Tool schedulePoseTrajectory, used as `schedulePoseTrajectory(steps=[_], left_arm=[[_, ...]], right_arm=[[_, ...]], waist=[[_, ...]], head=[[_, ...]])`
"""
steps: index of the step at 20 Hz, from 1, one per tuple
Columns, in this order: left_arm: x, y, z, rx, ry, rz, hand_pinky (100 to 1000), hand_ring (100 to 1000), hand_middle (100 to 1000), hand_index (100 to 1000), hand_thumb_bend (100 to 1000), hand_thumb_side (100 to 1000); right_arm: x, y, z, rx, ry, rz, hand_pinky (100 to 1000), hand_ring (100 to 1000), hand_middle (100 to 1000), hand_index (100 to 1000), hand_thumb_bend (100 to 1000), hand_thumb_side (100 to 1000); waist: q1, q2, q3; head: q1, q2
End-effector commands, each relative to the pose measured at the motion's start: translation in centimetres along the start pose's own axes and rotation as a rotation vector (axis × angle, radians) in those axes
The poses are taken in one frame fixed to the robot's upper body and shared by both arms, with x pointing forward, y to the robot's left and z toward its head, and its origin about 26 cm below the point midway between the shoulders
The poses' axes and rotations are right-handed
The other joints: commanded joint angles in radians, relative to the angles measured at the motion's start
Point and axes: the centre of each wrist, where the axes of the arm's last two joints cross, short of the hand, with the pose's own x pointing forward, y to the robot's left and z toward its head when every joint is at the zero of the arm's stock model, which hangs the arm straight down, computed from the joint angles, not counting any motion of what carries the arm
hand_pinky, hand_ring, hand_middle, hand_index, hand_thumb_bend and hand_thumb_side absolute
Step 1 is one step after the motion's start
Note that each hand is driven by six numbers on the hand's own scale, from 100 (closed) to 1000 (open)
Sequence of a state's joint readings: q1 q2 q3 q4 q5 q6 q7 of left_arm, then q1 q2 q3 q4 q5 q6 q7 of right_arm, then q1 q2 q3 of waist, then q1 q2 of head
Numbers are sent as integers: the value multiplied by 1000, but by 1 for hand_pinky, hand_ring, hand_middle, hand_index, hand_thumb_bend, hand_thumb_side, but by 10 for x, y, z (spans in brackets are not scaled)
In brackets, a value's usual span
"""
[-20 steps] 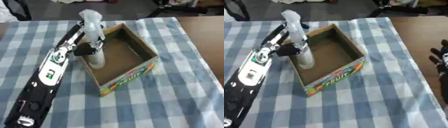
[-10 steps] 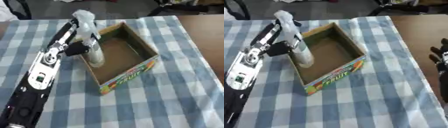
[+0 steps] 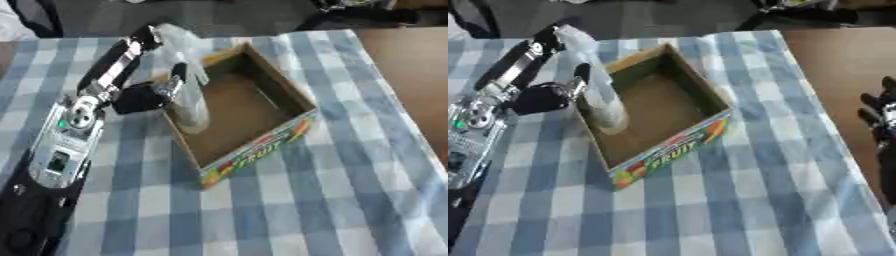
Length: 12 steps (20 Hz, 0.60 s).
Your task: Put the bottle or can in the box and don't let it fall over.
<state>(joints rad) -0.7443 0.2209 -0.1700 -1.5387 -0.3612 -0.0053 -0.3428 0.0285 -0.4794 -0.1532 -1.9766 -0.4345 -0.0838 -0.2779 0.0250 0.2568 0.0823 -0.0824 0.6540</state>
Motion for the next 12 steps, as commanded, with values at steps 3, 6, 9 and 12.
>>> schedulePoseTrajectory(steps=[3,6,9,12], left_arm=[[3,13,14,-5,22,-20,1000,1000,1000,768,100,328],[3,17,23,-2,31,-14,1000,1000,1000,768,100,333],[3,21,33,7,38,-9,1000,1000,1000,769,100,340],[4,25,42,15,40,-2,1000,1000,1000,769,100,345]], right_arm=[[9,-2,-2,5,-33,24,941,921,1000,898,100,580],[8,-2,-2,2,-32,25,941,921,1000,898,100,580],[8,-2,-1,0,-32,27,941,921,1000,898,100,580],[8,-2,-1,-2,-32,29,941,922,1000,898,100,579]], waist=[[-2,-23,1],[-2,-22,1],[-3,-22,1],[-3,-22,3]], head=[[-7,-2],[-8,-2],[-11,-3],[-12,-5]])
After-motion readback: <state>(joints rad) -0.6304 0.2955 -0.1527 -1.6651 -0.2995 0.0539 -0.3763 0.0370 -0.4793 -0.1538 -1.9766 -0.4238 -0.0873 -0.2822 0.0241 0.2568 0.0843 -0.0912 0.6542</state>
